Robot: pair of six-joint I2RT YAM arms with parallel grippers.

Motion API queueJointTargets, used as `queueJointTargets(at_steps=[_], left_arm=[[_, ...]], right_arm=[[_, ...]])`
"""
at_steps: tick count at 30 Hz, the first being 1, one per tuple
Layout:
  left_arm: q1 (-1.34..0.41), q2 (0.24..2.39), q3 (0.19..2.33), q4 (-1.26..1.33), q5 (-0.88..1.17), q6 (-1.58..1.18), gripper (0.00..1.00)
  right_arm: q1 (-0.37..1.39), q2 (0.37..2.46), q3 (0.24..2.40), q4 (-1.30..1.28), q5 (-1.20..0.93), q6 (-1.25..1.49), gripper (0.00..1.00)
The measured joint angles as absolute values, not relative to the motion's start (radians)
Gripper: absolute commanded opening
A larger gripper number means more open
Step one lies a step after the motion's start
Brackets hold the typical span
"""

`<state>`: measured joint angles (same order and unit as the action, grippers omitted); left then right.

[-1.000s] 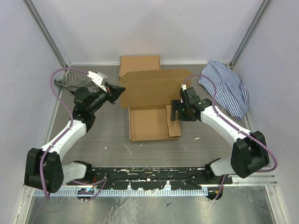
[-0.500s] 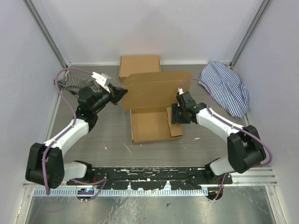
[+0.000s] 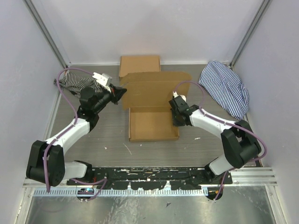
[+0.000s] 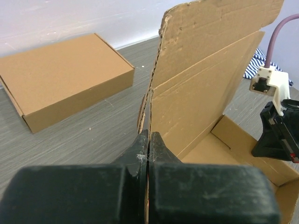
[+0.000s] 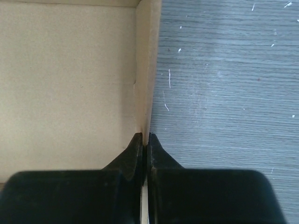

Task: Fold the paper box

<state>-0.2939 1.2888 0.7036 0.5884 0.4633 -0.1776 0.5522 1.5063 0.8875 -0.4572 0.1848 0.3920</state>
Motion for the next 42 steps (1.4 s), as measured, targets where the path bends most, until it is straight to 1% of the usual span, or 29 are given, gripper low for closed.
queueJointTargets(at_steps=[5,12,13,14,16,18,20,21,24,25,26,28,29,30,31,35,38,39,40,41,42], left_arm=[[-0.300,1.288,0.704,0.571,0.434,-0.158,0.00],[-0.314,1.281,0.717,0.508,0.399,-0.120,0.00],[-0.316,1.274,0.718,0.496,0.397,-0.115,0.00],[-0.318,1.267,0.718,0.487,0.393,-0.110,0.00],[-0.325,1.250,0.718,0.464,0.391,-0.101,0.00],[-0.330,1.235,0.718,0.447,0.390,-0.093,0.00],[-0.334,1.224,0.718,0.438,0.390,-0.088,0.00],[-0.335,1.219,0.718,0.434,0.390,-0.086,0.00],[-0.339,1.210,0.718,0.423,0.389,-0.080,0.00],[-0.339,1.209,0.718,0.420,0.388,-0.079,0.00],[-0.339,1.208,0.718,0.418,0.386,-0.078,0.00],[-0.339,1.208,0.718,0.414,0.383,-0.078,0.00],[-0.339,1.208,0.718,0.413,0.381,-0.078,0.00],[-0.339,1.208,0.718,0.413,0.379,-0.078,0.00],[-0.339,1.207,0.718,0.413,0.375,-0.075,0.00],[-0.339,1.205,0.718,0.405,0.365,-0.070,0.00],[-0.339,1.201,0.718,0.398,0.364,-0.067,0.00],[-0.339,1.200,0.718,0.397,0.364,-0.065,0.00],[-0.339,1.199,0.718,0.397,0.363,-0.063,0.00],[-0.339,1.197,0.718,0.397,0.362,-0.062,0.00],[-0.339,1.195,0.718,0.397,0.361,-0.062,0.00]], right_arm=[[0.593,1.528,0.905,-0.479,0.273,0.413,0.01],[0.698,1.634,1.001,-0.588,0.511,0.509,0.01],[0.712,1.652,1.016,-0.607,0.542,0.527,0.02],[0.719,1.662,1.024,-0.617,0.556,0.535,0.08],[0.728,1.675,1.035,-0.632,0.575,0.550,0.26],[0.731,1.678,1.036,-0.633,0.586,0.559,0.33],[0.730,1.688,1.029,-0.621,0.587,0.563,0.39],[0.730,1.695,1.024,-0.614,0.584,0.564,0.40],[0.727,1.721,1.016,-0.596,0.570,0.568,0.39],[0.727,1.729,1.015,-0.592,0.566,0.568,0.38],[0.727,1.733,1.016,-0.588,0.567,0.567,0.34],[0.727,1.734,1.016,-0.583,0.566,0.567,0.22],[0.727,1.736,1.018,-0.584,0.564,0.567,0.11],[0.727,1.742,1.022,-0.586,0.566,0.568,0.02],[0.727,1.750,1.026,-0.586,0.567,0.571,0.01],[0.727,1.776,1.053,-0.599,0.573,0.586,0.01],[0.727,1.779,1.055,-0.603,0.579,0.596,0.41],[0.727,1.779,1.055,-0.603,0.582,0.601,0.50],[0.727,1.779,1.055,-0.610,0.598,0.600,0.56],[0.727,1.776,1.055,-0.622,0.614,0.600,0.60],[0.727,1.771,1.054,-0.629,0.624,0.601,0.62]])
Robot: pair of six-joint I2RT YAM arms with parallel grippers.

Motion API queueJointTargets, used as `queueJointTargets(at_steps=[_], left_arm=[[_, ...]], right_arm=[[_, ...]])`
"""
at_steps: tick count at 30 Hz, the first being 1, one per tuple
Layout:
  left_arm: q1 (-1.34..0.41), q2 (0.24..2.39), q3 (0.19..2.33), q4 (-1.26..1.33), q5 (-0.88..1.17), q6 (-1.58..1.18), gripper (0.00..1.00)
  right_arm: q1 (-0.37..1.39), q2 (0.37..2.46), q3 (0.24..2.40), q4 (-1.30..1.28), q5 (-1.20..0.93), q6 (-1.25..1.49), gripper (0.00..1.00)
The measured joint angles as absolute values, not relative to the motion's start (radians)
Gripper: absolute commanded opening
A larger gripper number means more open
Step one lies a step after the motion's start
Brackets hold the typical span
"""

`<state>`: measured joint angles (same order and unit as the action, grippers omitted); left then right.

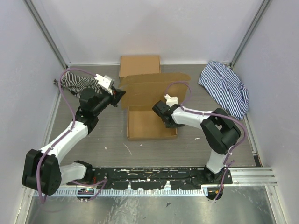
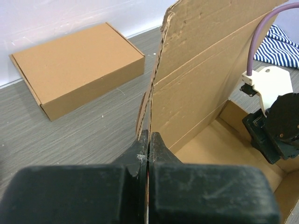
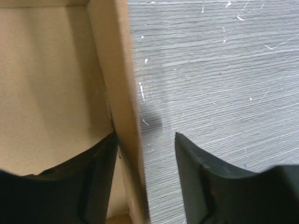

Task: Fold the paper box

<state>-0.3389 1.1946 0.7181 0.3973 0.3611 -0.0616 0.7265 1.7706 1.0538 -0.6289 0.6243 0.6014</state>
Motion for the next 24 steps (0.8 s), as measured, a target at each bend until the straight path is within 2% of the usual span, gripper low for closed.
queueJointTargets(at_steps=[8,13,17,20,24], left_arm=[[-0.347,1.191,0.719,0.376,0.360,-0.056,0.00],[-0.350,1.191,0.719,0.356,0.360,-0.049,0.00],[-0.350,1.191,0.719,0.343,0.360,-0.044,0.00],[-0.350,1.190,0.719,0.340,0.359,-0.041,0.00],[-0.350,1.186,0.719,0.338,0.356,-0.034,0.00]], right_arm=[[0.724,1.662,1.044,-0.640,0.601,0.612,0.64],[0.725,1.438,1.069,-0.659,0.582,0.550,0.65],[0.694,1.279,1.176,-0.659,0.553,0.426,0.71],[0.590,1.206,1.254,-0.641,0.484,0.331,0.73],[0.330,1.198,1.364,-0.617,0.294,0.205,0.75]])
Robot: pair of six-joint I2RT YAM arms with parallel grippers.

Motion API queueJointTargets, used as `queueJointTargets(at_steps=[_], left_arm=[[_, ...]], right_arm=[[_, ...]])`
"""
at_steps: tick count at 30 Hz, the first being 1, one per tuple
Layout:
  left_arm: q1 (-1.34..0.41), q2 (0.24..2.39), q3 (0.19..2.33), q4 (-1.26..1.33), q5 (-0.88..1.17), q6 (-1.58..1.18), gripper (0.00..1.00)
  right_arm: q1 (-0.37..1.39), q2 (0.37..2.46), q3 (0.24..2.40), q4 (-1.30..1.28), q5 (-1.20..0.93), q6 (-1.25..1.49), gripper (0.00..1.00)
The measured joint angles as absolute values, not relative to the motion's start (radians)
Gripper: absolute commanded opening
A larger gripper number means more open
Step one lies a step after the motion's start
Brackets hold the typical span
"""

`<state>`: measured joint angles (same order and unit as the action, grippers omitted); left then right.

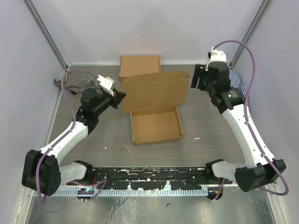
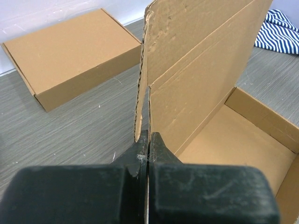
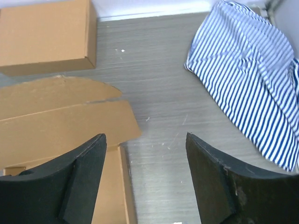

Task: Fold the paper box

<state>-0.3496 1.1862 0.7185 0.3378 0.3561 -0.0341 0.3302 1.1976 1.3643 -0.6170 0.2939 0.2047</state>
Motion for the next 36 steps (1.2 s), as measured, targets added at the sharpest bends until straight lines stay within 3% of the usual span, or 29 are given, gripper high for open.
queueJointTargets(at_steps=[12,24,36], left_arm=[[-0.350,1.186,0.764,0.328,0.355,-0.027,0.00],[-0.350,1.203,0.793,0.280,0.323,0.004,0.00],[-0.350,1.206,0.793,0.278,0.305,0.019,0.00]], right_arm=[[0.264,1.381,1.452,-0.623,-0.170,-0.147,0.77],[0.163,1.459,1.441,-0.618,-0.363,-0.363,0.75],[0.029,1.616,1.446,-0.596,-0.602,-0.381,0.74]])
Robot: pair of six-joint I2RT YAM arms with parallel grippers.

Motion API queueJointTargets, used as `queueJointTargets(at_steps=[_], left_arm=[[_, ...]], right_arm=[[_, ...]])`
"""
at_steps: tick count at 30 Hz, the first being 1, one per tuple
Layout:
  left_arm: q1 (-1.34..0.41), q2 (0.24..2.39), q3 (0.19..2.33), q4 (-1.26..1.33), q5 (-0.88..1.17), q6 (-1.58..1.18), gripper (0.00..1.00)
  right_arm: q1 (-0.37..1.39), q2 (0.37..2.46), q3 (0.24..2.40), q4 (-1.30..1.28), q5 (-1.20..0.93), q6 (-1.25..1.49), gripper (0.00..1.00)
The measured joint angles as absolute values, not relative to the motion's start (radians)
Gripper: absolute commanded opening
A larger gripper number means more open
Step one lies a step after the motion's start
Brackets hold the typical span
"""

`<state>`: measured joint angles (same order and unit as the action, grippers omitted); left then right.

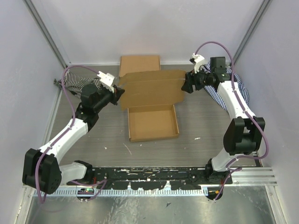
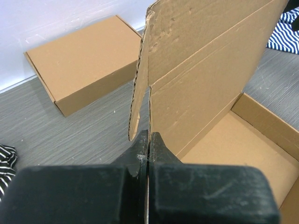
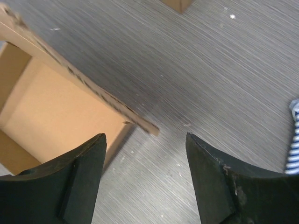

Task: Fold the paper box

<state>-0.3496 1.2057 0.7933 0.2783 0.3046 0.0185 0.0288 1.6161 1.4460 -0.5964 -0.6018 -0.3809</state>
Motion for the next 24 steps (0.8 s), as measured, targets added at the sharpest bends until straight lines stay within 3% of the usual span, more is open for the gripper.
queueJointTargets(at_steps=[8,14,17,24], left_arm=[[-0.350,1.206,0.793,0.278,0.304,0.017,0.00],[-0.345,1.206,0.793,0.277,0.287,0.017,0.00],[-0.340,1.205,0.793,0.270,0.272,0.015,0.00],[-0.349,1.168,0.799,0.215,0.271,0.004,0.00]], right_arm=[[0.056,1.656,1.462,-0.565,-0.708,-0.336,0.65],[0.091,1.656,1.462,-0.545,-0.666,-0.307,0.36],[0.103,1.656,1.462,-0.546,-0.588,-0.261,0.26],[0.172,1.599,1.406,-0.498,-0.443,-0.136,0.22]])
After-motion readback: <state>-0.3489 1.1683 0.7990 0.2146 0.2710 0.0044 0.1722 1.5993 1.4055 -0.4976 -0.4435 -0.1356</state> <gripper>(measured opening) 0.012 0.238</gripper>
